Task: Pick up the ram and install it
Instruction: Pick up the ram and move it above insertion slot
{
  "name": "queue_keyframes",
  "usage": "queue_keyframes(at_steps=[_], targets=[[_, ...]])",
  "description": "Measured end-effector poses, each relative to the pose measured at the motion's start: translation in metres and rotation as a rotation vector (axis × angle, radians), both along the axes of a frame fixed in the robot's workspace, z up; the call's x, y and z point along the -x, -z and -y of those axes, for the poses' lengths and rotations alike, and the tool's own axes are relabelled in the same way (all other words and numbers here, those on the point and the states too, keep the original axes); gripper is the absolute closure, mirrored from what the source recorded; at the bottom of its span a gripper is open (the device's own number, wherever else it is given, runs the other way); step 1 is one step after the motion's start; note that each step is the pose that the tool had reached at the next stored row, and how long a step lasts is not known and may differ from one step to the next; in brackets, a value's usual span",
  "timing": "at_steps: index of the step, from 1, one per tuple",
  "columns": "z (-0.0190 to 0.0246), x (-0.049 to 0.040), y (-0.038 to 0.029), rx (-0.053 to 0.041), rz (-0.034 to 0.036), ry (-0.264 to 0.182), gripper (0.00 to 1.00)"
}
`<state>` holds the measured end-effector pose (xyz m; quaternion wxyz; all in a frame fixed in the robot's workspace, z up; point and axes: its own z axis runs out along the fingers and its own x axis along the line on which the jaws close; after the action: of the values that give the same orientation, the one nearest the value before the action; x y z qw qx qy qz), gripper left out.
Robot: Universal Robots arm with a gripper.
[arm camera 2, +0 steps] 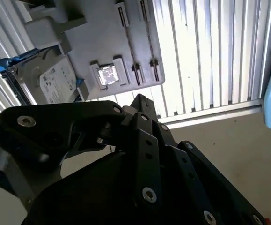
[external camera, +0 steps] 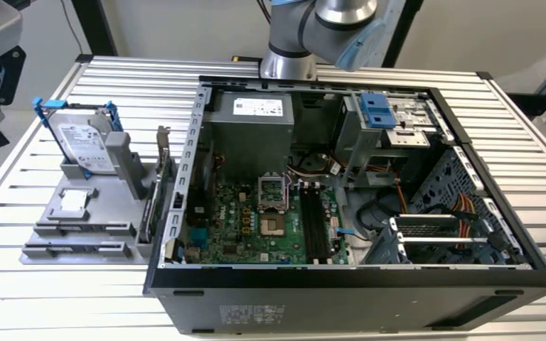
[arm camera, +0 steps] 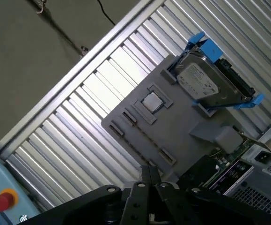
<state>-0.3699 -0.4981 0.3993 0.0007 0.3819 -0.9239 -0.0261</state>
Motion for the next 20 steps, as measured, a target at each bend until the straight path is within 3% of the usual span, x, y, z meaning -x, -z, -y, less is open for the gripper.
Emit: queue_keyframes(at_steps=[20], targets=[[0.0000,0.0000,0.0000,0.0000,0.0000,-0.151,1.00]])
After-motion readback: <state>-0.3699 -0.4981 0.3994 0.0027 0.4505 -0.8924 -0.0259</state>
